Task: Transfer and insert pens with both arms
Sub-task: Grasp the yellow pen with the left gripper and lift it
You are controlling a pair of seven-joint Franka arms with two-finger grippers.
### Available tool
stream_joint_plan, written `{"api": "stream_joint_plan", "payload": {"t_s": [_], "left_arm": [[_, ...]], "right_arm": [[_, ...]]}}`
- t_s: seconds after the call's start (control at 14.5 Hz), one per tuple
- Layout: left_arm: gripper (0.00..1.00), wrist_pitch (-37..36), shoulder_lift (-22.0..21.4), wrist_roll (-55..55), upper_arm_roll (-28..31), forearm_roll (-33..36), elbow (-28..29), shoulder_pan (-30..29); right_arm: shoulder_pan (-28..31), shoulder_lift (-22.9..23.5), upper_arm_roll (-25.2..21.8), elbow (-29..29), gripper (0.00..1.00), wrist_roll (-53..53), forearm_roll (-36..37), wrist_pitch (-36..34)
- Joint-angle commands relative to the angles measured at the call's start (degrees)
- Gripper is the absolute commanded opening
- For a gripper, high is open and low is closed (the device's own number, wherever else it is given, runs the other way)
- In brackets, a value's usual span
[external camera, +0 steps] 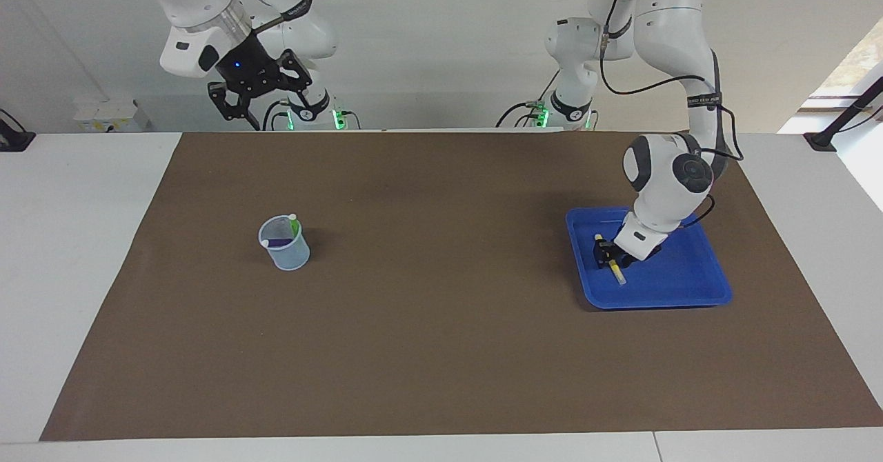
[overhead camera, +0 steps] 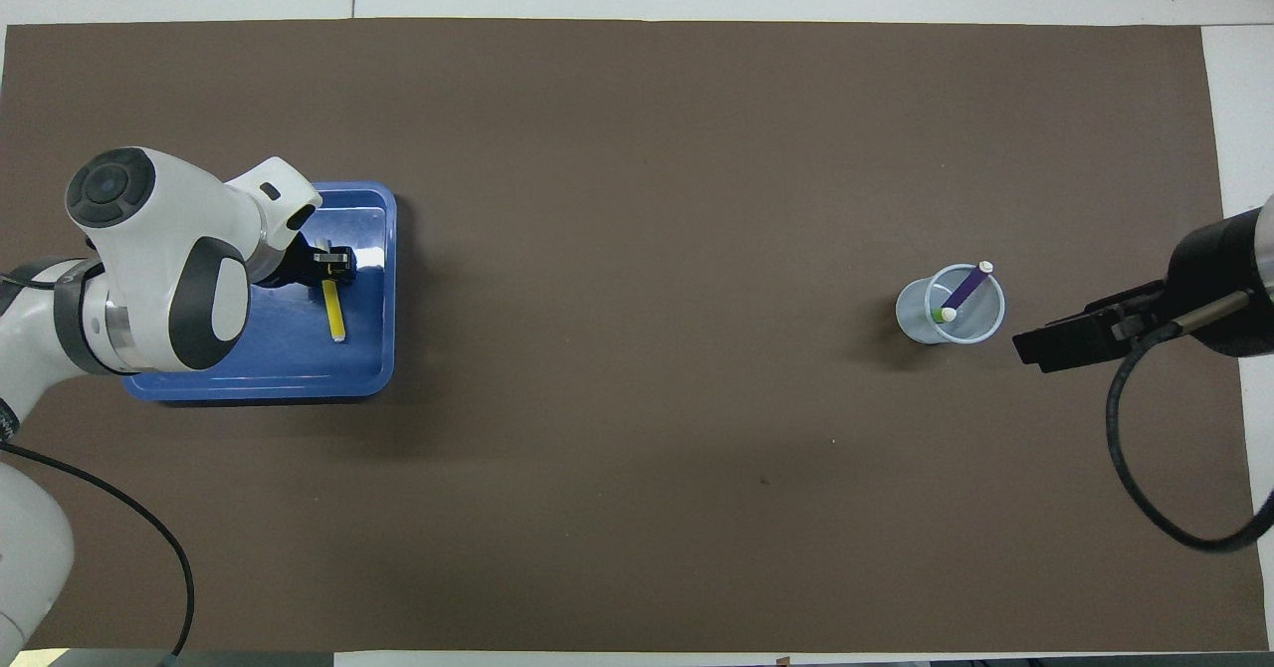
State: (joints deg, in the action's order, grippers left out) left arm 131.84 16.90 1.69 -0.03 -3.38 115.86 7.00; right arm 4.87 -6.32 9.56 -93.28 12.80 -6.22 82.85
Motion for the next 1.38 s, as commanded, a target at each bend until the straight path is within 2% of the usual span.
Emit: {"api": "stream_joint_plan", "payload": {"t_s": [0.0,0.07,0.41,0.55,0.69,0.89,1.1,1.17,1.31], "left_arm": [[0.07,0.96,0.51,-0.63,-0.06,0.92,-0.02,-0.32],[0.00,0.96,0.51,-0.63,-0.06,0.92,-0.02,-0.32],[0.00,-0.61,0.51,-0.20,-0.06,0.83,-1.24,-0.41],[0.00,-5.08,0.07,0.33,0.12,0.57,-3.95,-0.41],[0.00,-12.62,-0.46,2.77,0.12,0.04,-8.69,-1.11],[0.00,-22.83,-2.12,11.90,-0.06,-3.37,-14.24,-0.41],[0.00,-29.35,-5.63,25.16,-0.32,-9.51,-16.27,0.03],[0.00,-30.67,-6.95,29.99,-0.32,-12.67,-16.54,0.20],[0.00,-30.86,-8.89,41.49,-0.32,-17.52,-16.54,1.34]], "right_arm": [[0.93,3.06,0.37,2.13,1.00,-0.93,5.85,0.30],[1.10,2.80,0.28,1.27,1.00,-0.93,6.30,0.38],[1.98,1.75,0.02,0.11,1.00,-1.72,6.39,0.03],[3.64,1.83,-0.07,0.12,1.00,-1.55,6.22,0.56],[4.88,1.92,-0.07,-0.76,1.00,-1.63,5.69,3.97],[5.58,3.06,-0.24,-1.03,1.00,-1.55,5.52,4.08],[5.94,3.06,-0.15,-1.12,1.00,-1.63,6.22,3.81],[4.98,3.85,-1.29,-0.85,1.00,-1.63,6.30,3.73],[-1.24,5.52,-8.20,-0.42,1.00,-1.72,6.30,2.85]]}}
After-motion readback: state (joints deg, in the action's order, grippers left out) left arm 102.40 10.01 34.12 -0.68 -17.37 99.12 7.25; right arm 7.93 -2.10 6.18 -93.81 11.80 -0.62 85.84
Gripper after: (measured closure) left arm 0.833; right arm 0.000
